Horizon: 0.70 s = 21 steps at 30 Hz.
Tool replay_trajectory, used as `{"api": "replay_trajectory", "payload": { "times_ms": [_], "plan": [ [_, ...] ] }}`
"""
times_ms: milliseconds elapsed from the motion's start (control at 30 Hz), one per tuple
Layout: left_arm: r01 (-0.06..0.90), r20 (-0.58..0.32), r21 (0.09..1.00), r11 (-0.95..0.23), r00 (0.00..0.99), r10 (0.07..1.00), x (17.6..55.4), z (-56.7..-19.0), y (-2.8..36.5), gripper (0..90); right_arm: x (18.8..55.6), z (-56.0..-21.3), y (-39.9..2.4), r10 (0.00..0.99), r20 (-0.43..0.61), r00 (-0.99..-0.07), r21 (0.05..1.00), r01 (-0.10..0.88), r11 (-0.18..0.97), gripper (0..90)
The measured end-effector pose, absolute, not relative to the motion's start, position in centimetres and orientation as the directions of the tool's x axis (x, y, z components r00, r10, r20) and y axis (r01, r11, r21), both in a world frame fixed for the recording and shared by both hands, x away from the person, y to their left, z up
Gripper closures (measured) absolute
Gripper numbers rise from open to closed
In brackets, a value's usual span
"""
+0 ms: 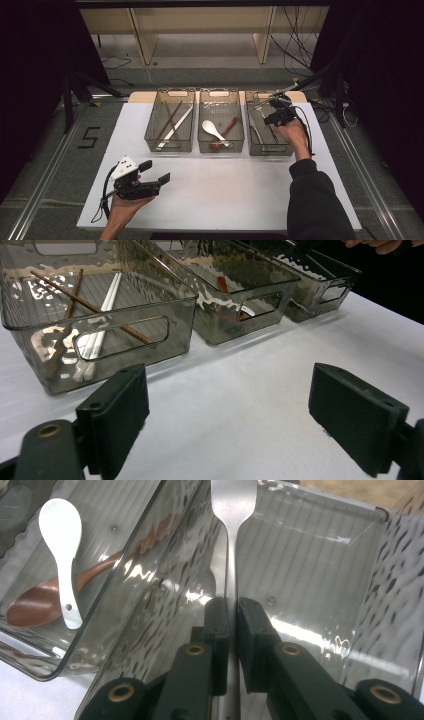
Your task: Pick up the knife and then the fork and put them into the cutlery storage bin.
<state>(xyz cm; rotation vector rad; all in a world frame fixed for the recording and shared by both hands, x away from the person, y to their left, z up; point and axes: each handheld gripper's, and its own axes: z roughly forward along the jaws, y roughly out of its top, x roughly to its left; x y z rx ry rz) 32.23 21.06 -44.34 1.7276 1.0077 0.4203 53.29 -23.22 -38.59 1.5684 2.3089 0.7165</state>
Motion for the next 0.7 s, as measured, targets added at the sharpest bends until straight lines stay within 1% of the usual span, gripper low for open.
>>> {"api": "replay_trajectory", "payload": {
  "times_ms": [700],
  "plan": [
    [0.422, -0.186, 0.901, -0.101, 0.585, 0.790, 32.2, -44.3, 21.1, 16.0, 53.5, -39.9, -22.8, 0.922, 0.063, -0.382, 0.510, 0.806, 0.299, 83.9]
  ]
}}
